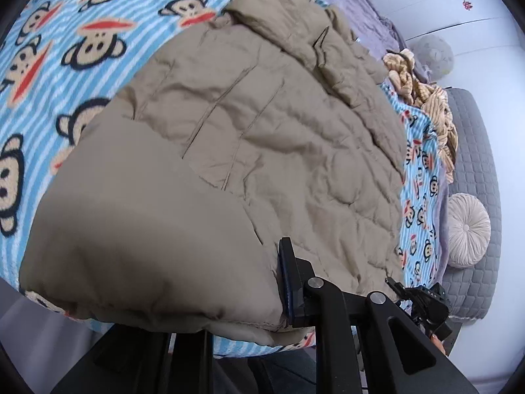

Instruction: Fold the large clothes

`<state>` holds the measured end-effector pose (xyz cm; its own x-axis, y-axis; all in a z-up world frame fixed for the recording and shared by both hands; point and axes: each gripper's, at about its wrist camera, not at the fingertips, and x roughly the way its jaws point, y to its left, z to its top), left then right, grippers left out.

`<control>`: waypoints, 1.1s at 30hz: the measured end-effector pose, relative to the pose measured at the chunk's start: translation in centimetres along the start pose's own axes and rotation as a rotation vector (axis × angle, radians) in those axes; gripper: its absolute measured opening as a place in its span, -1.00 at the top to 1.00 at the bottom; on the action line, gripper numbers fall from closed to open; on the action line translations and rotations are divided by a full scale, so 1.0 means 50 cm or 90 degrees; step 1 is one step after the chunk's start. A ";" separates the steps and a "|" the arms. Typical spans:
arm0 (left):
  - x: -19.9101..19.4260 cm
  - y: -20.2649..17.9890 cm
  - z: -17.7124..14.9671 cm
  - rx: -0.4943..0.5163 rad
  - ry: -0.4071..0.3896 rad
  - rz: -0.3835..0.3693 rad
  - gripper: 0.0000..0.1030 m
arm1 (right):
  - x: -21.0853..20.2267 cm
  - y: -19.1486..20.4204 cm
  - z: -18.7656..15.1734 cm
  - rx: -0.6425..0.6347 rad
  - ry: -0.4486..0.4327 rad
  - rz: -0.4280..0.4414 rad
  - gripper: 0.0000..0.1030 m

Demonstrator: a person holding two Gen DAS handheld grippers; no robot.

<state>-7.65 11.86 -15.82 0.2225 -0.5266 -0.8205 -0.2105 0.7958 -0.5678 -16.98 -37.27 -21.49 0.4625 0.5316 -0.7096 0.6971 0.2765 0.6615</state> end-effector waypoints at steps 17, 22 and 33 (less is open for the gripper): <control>-0.128 -0.223 0.247 0.097 -0.192 0.039 0.61 | -0.050 0.453 0.138 -0.425 -0.068 -0.065 0.78; -0.111 -0.274 0.342 0.099 -0.248 0.065 0.61 | 0.000 0.582 0.227 -0.499 -0.059 -0.067 0.78; 0.073 -0.266 0.597 0.113 -0.218 0.149 0.61 | 0.202 0.688 0.379 -0.471 -0.095 -0.118 0.78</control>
<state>24.37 8.29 -9.29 0.4964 -0.2213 -0.8394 -0.1330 0.9361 -0.3255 22.05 -37.57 -10.52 0.4790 0.3253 -0.8153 0.2475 0.8411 0.4809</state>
